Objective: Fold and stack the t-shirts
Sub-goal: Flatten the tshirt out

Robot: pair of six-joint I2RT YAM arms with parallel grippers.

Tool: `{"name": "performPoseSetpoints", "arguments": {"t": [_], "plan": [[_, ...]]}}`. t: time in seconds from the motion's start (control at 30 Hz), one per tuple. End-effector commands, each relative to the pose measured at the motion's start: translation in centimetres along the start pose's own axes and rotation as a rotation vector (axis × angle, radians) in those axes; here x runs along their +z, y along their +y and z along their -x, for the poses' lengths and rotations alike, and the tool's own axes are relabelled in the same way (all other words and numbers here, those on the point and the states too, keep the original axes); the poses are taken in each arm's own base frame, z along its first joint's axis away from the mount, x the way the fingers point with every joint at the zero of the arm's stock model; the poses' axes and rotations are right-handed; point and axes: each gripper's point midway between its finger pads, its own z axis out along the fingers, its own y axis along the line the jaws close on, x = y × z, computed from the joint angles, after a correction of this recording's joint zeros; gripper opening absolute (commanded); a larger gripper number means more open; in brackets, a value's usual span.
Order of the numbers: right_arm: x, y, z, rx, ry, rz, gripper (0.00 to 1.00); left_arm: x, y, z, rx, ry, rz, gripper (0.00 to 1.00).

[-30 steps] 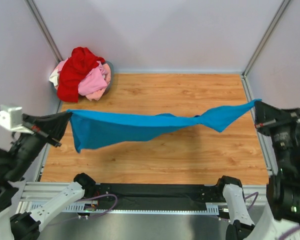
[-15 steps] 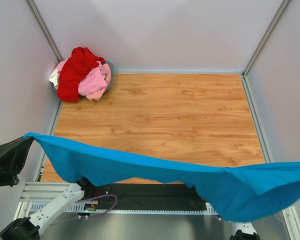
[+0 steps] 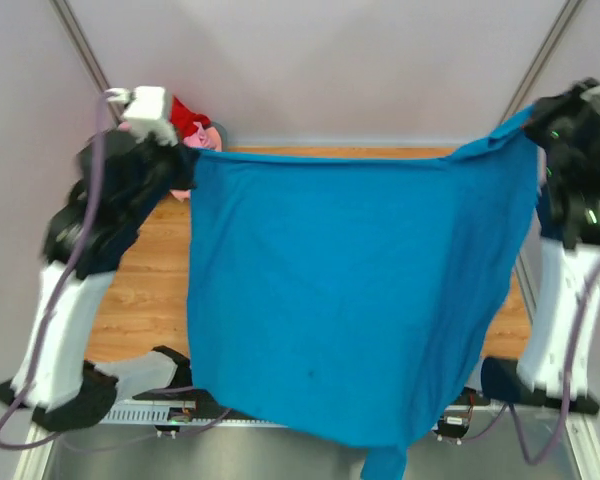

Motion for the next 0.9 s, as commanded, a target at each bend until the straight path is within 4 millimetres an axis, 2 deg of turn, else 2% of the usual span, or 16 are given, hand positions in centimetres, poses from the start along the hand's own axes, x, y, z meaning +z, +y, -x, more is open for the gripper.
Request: {"name": "performPoseSetpoints", "arguments": {"t": [0.0, 0.07, 0.1, 0.13, 0.17, 0.2, 0.23, 0.27, 0.4, 0.43, 0.47, 0.57, 0.63, 0.67, 0.7, 0.87], "plan": [[8.5, -3.2, -13.7, -0.031, 0.359, -0.112, 0.0, 9.3, 3.3, -10.9, -0.062, 0.351, 0.112, 0.0], [11.4, -4.0, -19.1, -0.058, 0.476, -0.14, 0.0, 12.6, 5.5, -15.3, -0.143, 0.465, 0.157, 0.0], [14.3, -5.6, -25.0, -0.088, 0.604, -0.18, 0.0, 15.1, 7.4, -19.3, -0.219, 0.569, 0.21, 0.0], [15.4, -5.4, -26.4, -0.104, 0.654, -0.17, 0.01, 16.2, 7.9, -21.4, -0.243, 0.619, 0.214, 0.02], [16.3, -5.2, -27.8, -0.12, 0.7, -0.163, 0.15, 18.0, 8.5, -24.5, -0.252, 0.688, 0.229, 0.28], [16.9, -7.4, -33.9, -0.165, 0.872, -0.219, 0.43, 19.2, 8.7, -24.9, -0.248, 0.686, 0.22, 0.47], [18.2, -6.0, -32.5, -0.179, 0.832, -0.186, 0.65, 20.1, 8.7, -25.6, -0.249, 0.695, 0.216, 0.74], [18.6, -6.3, -33.6, -0.204, 0.856, -0.196, 0.82, 21.0, 8.9, -26.8, -0.249, 0.715, 0.216, 0.99], [19.1, -6.1, -34.5, -0.223, 0.836, -0.171, 0.9, 21.7, 8.5, -26.0, -0.219, 0.689, 0.195, 1.0], [18.4, -5.3, -32.6, -0.215, 0.798, -0.145, 0.9, 21.4, 8.2, -25.8, -0.2, 0.687, 0.189, 1.0], [17.5, -5.9, -33.9, -0.218, 0.831, -0.148, 0.9, 20.8, 8.3, -25.6, -0.19, 0.685, 0.197, 1.0], [16.0, -5.1, -32.3, -0.192, 0.801, -0.112, 0.9, 19.2, 7.1, -25.0, -0.162, 0.667, 0.176, 1.0], [14.4, -5.8, -34.1, -0.181, 0.856, -0.113, 0.9, 18.3, 6.4, -26.5, -0.137, 0.684, 0.173, 1.0], [13.7, -5.6, -33.6, -0.168, 0.849, -0.102, 0.89, 17.9, 6.1, -26.7, -0.134, 0.681, 0.162, 1.0], [12.7, -6.8, -35.7, -0.169, 0.887, -0.122, 0.89, 17.8, 5.7, -28.2, -0.136, 0.702, 0.149, 1.0], [9.7, -8.5, -40.0, -0.142, 0.998, -0.127, 0.85, 17.9, 3.6, -32.6, -0.16, 0.792, 0.08, 0.97]]}}
